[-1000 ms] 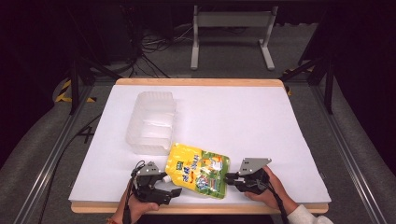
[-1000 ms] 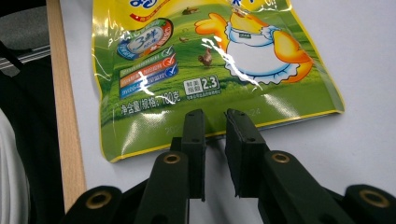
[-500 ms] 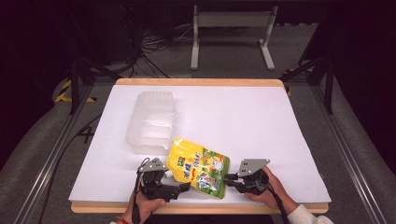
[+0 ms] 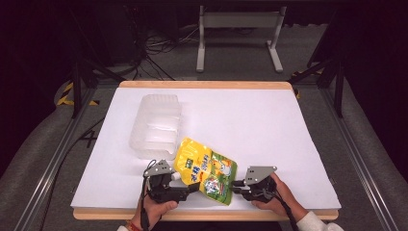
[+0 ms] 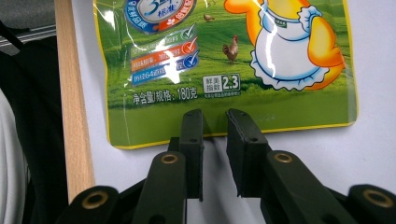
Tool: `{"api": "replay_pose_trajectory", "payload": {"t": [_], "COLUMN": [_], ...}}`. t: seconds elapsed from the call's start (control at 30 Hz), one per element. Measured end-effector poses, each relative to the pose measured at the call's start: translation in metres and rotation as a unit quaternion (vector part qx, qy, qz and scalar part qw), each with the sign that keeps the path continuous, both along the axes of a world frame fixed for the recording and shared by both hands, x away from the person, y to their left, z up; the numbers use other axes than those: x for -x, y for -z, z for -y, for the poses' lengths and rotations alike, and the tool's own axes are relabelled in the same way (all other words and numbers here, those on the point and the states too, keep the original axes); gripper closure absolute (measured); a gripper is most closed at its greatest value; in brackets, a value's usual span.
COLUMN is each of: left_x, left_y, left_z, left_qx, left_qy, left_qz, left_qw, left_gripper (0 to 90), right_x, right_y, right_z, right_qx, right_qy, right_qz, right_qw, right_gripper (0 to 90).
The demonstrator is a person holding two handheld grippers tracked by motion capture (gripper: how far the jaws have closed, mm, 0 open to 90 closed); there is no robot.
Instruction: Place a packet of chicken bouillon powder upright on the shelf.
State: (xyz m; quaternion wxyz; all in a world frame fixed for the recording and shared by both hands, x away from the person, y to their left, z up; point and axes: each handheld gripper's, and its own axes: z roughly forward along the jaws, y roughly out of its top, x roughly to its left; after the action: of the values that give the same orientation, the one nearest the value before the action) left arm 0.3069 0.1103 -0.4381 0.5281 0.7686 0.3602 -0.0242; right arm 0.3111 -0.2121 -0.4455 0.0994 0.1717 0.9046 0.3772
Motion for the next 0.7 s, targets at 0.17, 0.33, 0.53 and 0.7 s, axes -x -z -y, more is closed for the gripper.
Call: {"api": "replay_pose_trajectory", "payload": {"t": [0.17, 0.33, 0.53, 0.7], "left_x": [-0.001, 0.002, 0.004, 0.010], "left_y": [-0.004, -0.013, -0.024, -0.044], "left_z": [0.003, 0.004, 0.005, 0.013], "left_qx": [-0.003, -0.007, -0.011, -0.013], "left_qy": [-0.008, 0.004, 0.033, 0.084], "left_qz": [0.013, 0.056, 0.091, 0.142], "left_qw": [0.9999, 0.9984, 0.9952, 0.9862], "left_gripper": [39.8, 58.9, 69.8, 84.9], "right_x": [0.000, -0.001, -0.003, -0.007], "right_y": [0.000, 0.000, -0.010, -0.029], "right_z": [0.000, 0.002, 0.008, 0.019], "right_qx": [0.000, -0.002, -0.022, -0.057], "right_qy": [-0.001, 0.007, 0.021, 0.044], "right_qz": [0.002, 0.002, 0.006, 0.031], "right_qw": [1.0000, 1.0000, 0.9995, 0.9969], "right_gripper": [76.2, 67.3, 51.5, 45.8]}}
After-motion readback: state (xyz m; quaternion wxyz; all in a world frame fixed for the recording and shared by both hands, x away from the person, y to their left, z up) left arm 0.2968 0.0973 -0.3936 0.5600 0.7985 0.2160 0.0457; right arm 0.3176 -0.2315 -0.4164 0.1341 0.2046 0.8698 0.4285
